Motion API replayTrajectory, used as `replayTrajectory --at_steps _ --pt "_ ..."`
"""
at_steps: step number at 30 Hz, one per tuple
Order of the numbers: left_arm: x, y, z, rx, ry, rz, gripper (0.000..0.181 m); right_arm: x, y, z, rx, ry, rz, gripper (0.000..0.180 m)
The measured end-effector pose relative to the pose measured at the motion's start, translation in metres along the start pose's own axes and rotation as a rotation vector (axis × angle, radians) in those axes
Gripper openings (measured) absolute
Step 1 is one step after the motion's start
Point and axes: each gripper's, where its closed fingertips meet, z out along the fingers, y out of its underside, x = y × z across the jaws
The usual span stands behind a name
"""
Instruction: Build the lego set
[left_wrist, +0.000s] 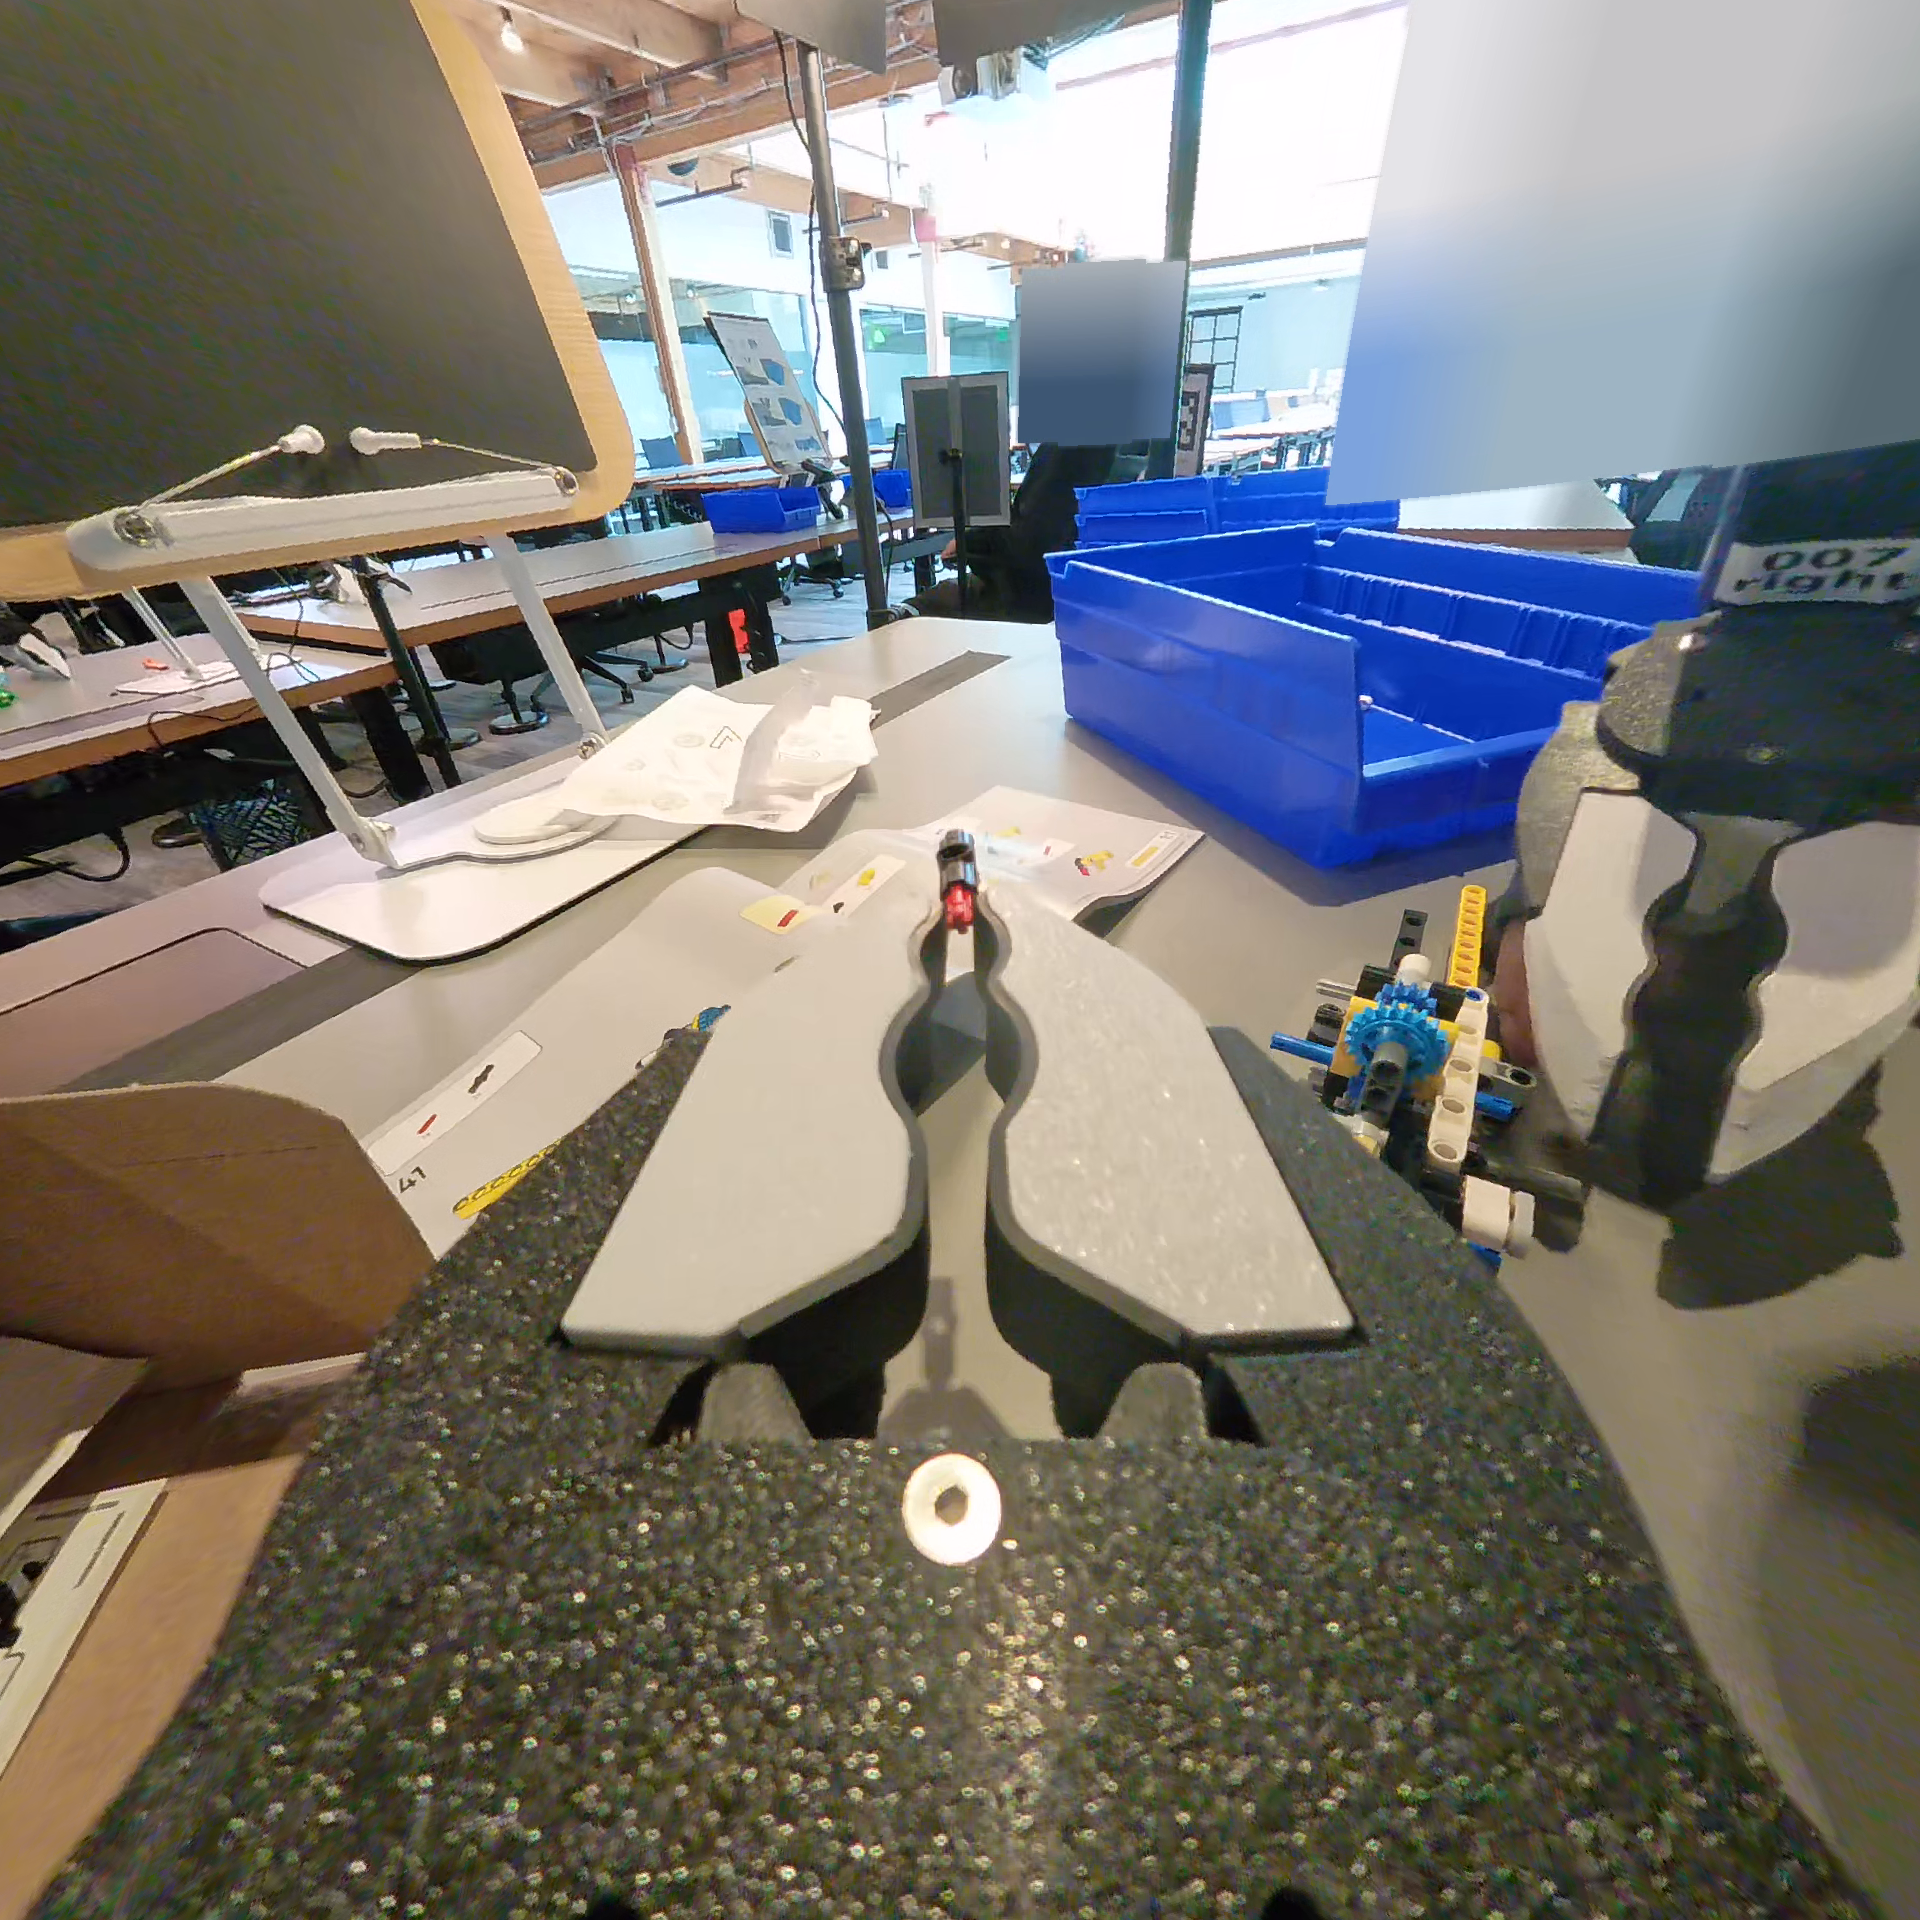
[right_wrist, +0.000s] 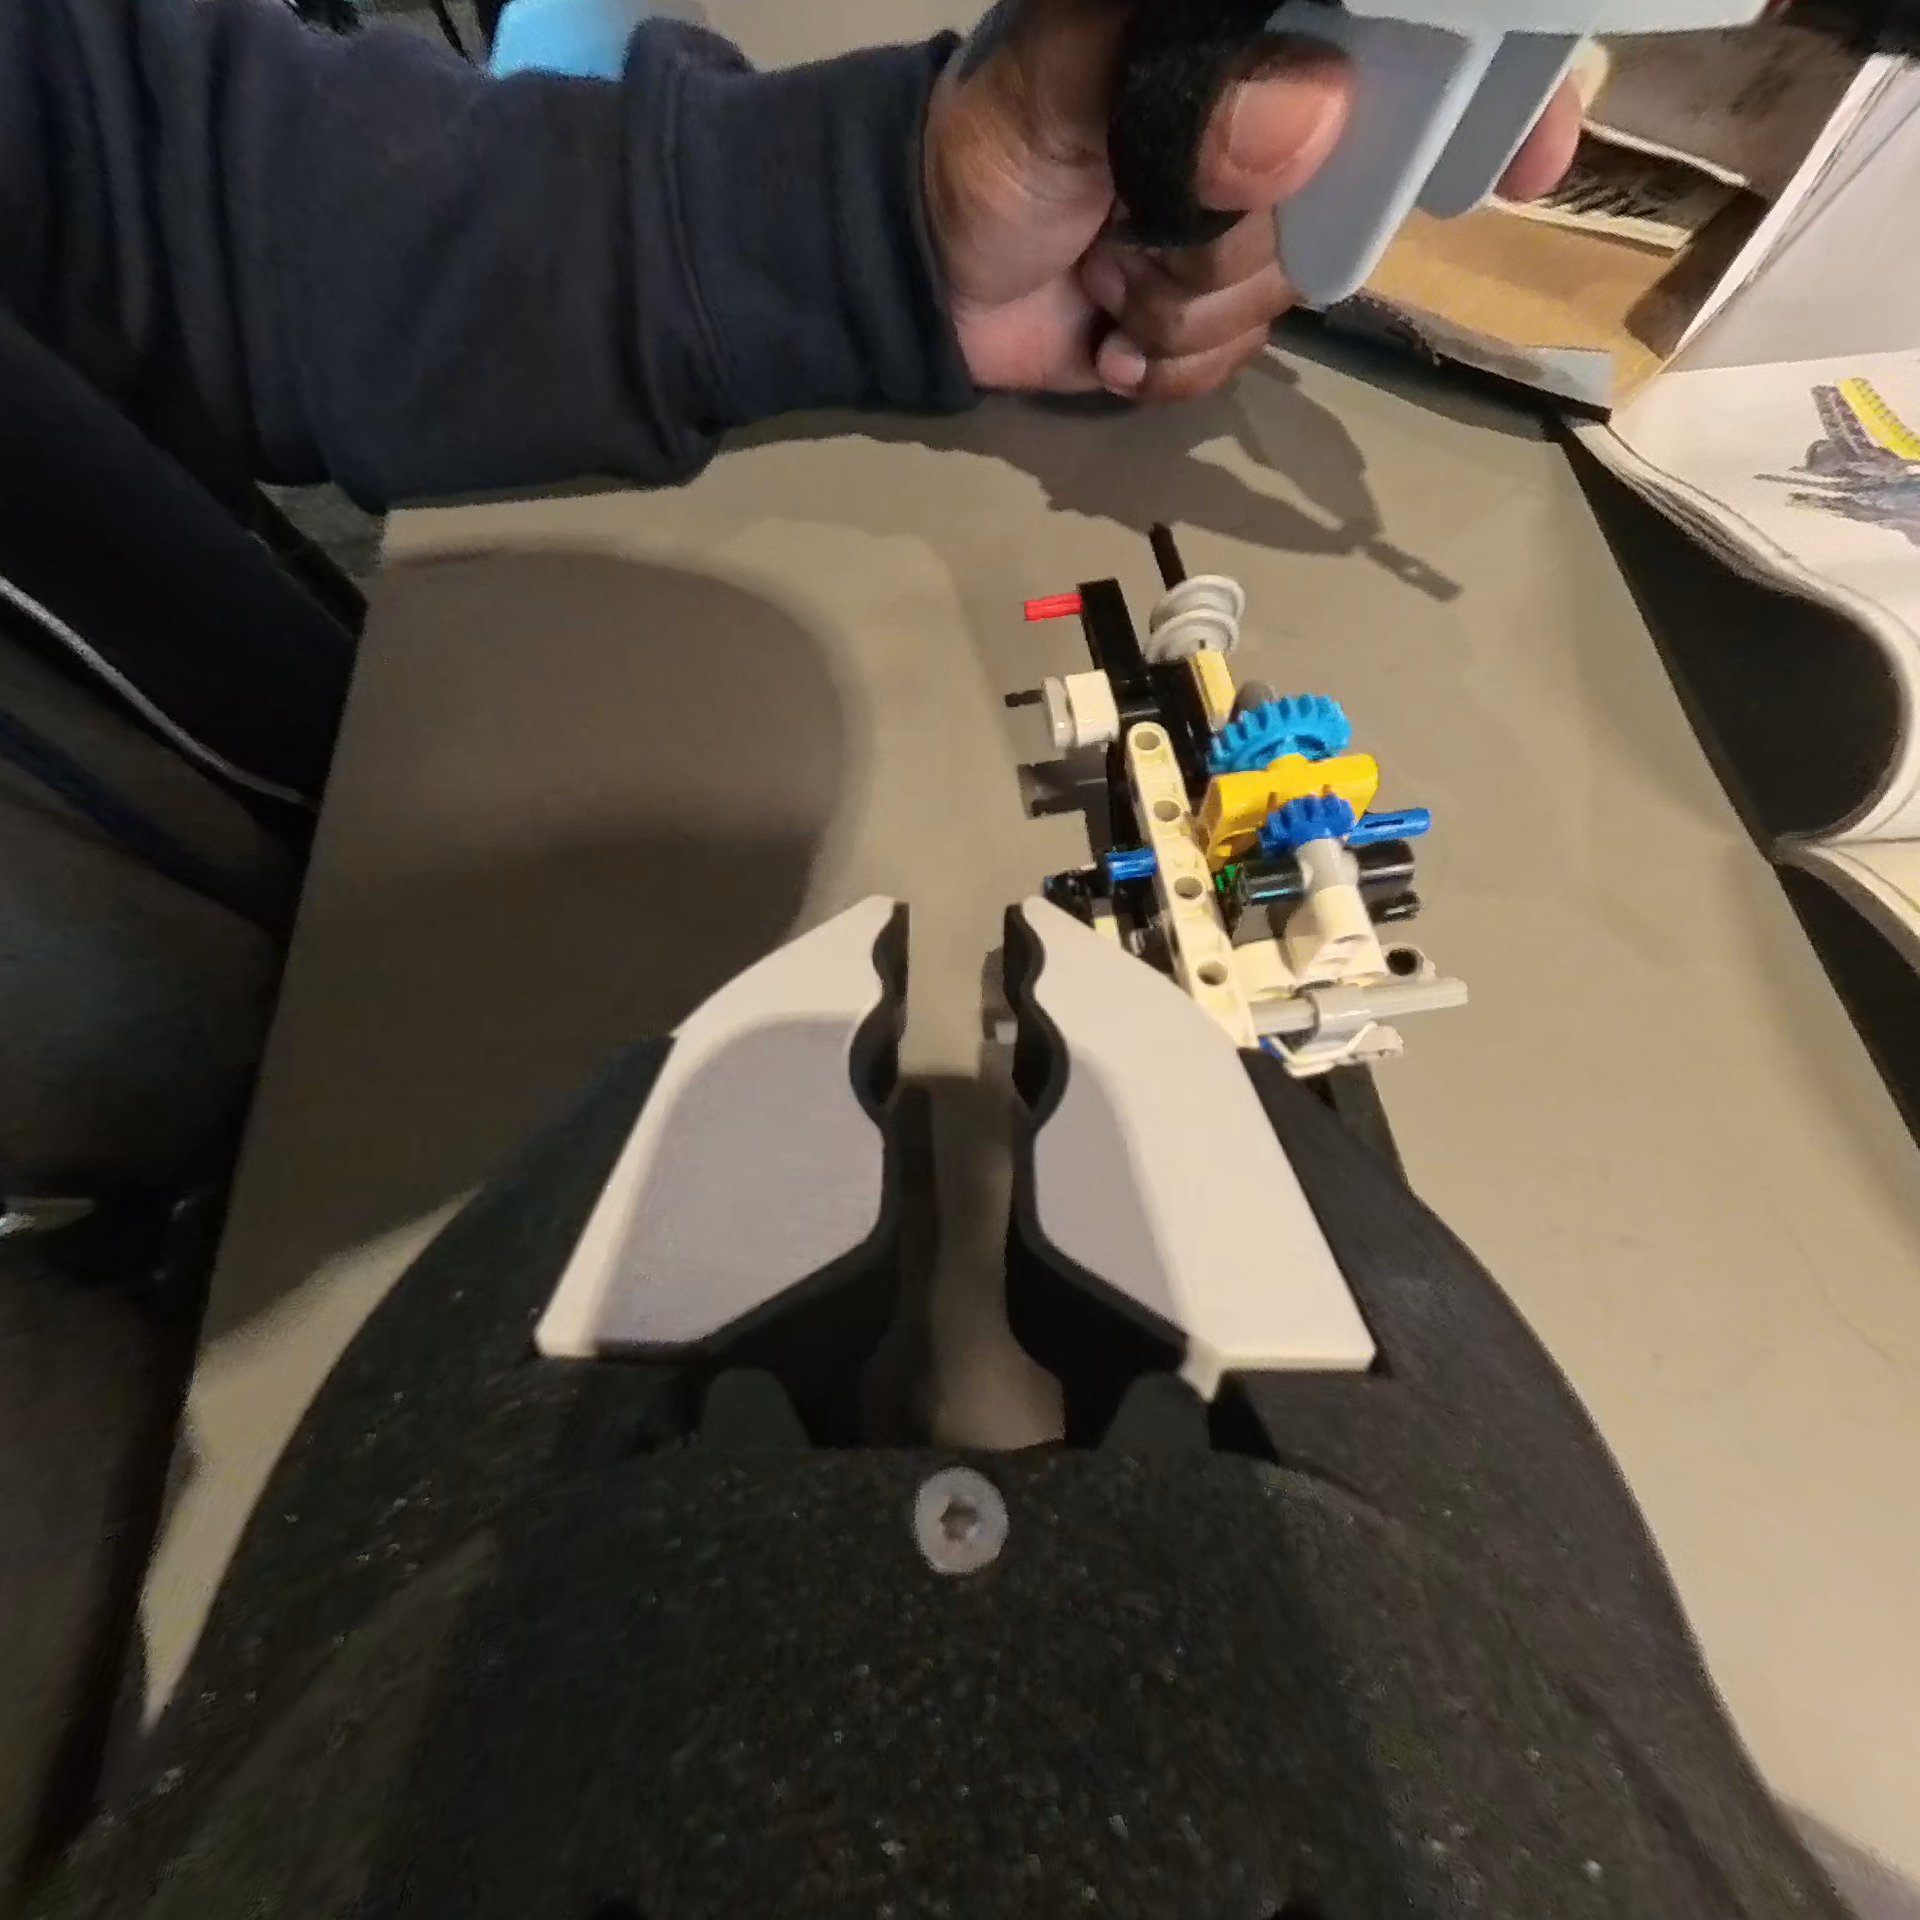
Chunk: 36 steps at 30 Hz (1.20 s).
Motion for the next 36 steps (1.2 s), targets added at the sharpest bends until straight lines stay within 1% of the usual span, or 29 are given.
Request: replayTrajectory --at_steps 6,9,15,20,36 --pt "0.001 0.000 -0.002 -0.011 0.010 0.011 0.004 0.009 0.020 -0.007 -0.124 0.082 0.030 0.015" --pt "0.002 0.000 -0.002 -0.013 0.017 0.007 0.004 0.017 0.026 -0.014 -0.157 0.125 0.022 0.015" --pt "0.006 0.004 0.000 -0.038 0.042 0.014 0.004 0.037 0.029 -0.020 -0.180 0.201 0.025 0.015" --pt "0.012 0.007 0.001 -0.058 0.074 0.021 0.004 0.051 0.032 -0.018 -0.202 0.258 -0.003 0.019" --pt "0.044 0.017 0.002 -0.136 0.210 0.060 0.004 0.099 0.029 -0.011 -0.213 0.400 0.042 0.019"
